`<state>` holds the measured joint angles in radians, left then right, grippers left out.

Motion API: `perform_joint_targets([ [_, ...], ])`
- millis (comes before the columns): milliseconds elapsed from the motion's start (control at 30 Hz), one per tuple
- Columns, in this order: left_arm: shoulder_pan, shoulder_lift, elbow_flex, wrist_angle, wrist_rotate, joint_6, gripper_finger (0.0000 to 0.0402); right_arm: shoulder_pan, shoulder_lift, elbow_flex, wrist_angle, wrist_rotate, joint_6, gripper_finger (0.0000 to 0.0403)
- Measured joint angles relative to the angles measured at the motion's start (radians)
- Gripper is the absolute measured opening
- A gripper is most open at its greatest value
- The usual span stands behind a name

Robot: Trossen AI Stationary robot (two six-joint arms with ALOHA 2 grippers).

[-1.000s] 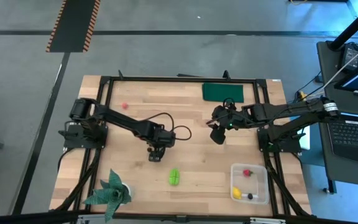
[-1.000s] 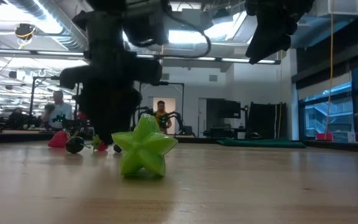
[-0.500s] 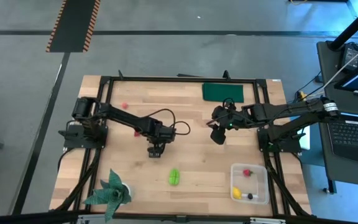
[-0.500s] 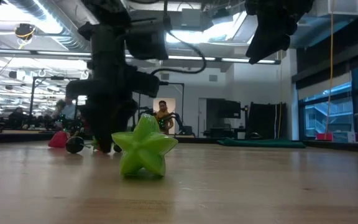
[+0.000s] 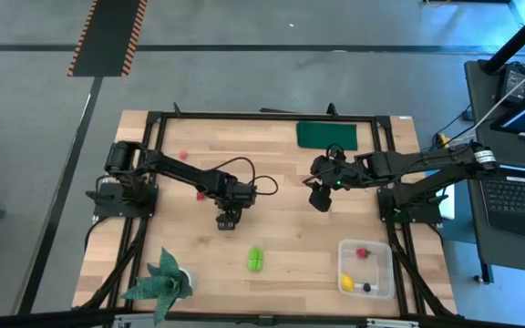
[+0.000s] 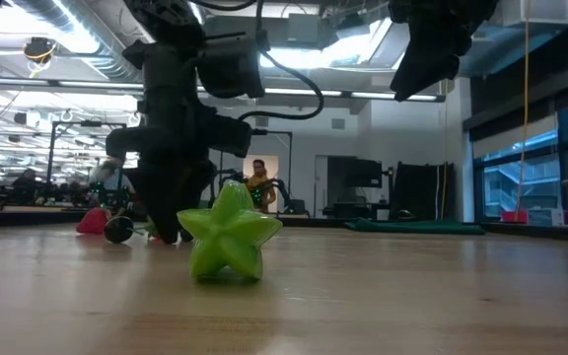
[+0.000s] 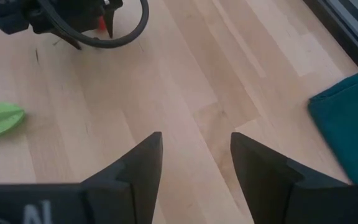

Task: Pick and placing Produce into tupperware
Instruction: Put the blueberry into the transparent bin

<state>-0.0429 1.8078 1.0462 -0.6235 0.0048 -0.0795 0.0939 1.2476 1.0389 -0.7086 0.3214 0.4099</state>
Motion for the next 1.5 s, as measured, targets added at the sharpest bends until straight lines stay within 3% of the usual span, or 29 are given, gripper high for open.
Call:
perform_joint_targets([
  [567,0.000,0.002,0.000,0.017,0.002,0.004,0.0245,0.000,0.000,0.000,0.001,0.000,0.004,0.0193],
  [1500,-0.002,0.004,0.002,0.027,-0.021,0.006,0.0147,0.000,0.000,0.000,0.001,0.000,0.007,0.0193],
])
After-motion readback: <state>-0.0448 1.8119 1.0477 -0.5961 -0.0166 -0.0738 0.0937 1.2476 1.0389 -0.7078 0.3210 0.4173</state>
